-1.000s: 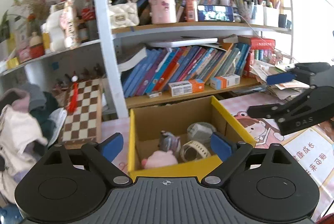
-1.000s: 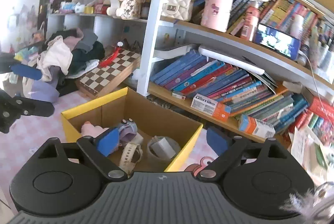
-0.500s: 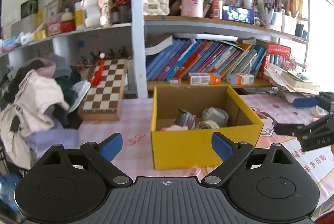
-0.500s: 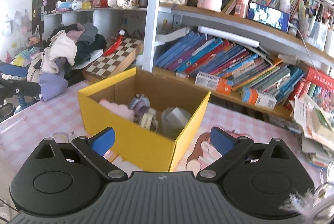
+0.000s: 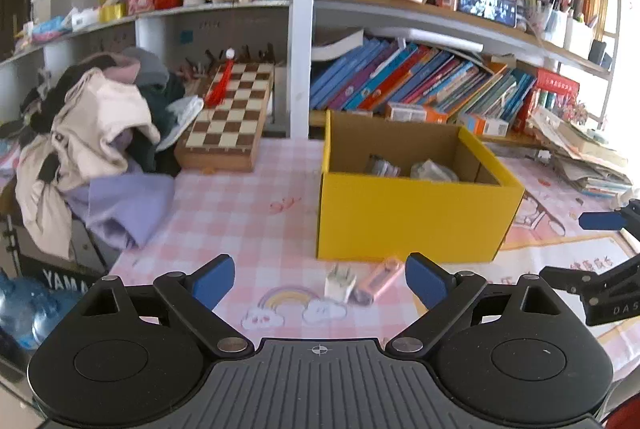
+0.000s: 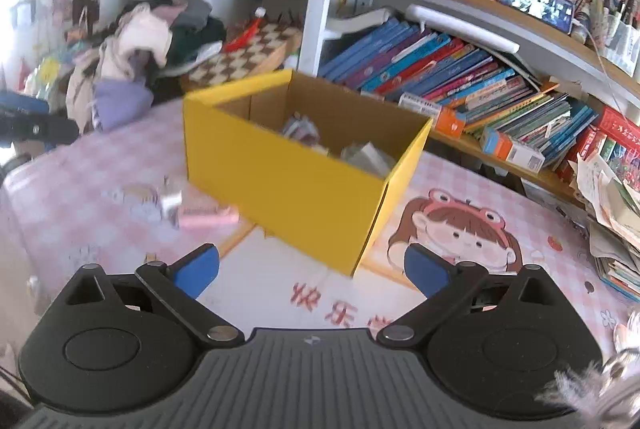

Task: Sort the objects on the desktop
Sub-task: 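Withdraw both tools from the box toward the remaining comb and plug, then close left gripper on the white plug while right tool approaches the pink comb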

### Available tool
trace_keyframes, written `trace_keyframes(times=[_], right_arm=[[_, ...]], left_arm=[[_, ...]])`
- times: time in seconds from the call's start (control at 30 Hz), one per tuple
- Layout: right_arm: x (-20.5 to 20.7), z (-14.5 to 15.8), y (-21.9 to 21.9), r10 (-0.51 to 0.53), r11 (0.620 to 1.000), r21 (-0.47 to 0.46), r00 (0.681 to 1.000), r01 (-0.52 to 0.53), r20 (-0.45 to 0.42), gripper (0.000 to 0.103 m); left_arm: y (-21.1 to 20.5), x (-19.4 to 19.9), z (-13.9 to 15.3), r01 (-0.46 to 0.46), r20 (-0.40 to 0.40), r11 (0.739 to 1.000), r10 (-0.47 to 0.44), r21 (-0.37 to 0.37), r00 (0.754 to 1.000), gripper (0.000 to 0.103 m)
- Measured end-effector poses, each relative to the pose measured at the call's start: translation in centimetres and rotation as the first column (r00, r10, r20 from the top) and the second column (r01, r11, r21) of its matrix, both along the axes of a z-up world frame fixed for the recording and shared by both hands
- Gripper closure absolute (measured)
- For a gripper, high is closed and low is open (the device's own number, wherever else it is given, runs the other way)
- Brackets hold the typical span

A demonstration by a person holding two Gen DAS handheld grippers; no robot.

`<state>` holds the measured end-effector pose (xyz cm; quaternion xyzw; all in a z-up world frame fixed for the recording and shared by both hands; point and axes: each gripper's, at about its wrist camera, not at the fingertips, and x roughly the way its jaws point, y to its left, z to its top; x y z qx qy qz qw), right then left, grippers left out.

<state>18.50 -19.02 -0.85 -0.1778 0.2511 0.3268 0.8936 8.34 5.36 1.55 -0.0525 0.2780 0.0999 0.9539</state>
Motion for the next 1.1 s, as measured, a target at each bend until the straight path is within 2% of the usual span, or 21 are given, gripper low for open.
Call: trace_keyframes(times=[0.2,0.7,1.1], right_arm=[[-0.8,-1.5,0.4,0.013,0.999,-0.034,0.999,-0.015,-0.051,0.003],[-2.2,-3.2,3.9,0.198,0.970,-0.111,0.969,-0.215,-0.149,0.003],[-0.5,-3.3,4.1,0.209,0.970,-0.096,0.968,-0.223,-0.139,0.006]], left_arm=[[-1.0,-0.7,-1.6,0.009,-0.038,1.000,-0.009,-0.001,0.999,0.009],[-4.1,-0.5,-3.1,0.078,-0.119,0.997,-0.076,0.013,0.990,0.009],[-4.3,1.3,-4.4,0.047,-0.173,0.999,-0.042,0.023,0.984,0.009]])
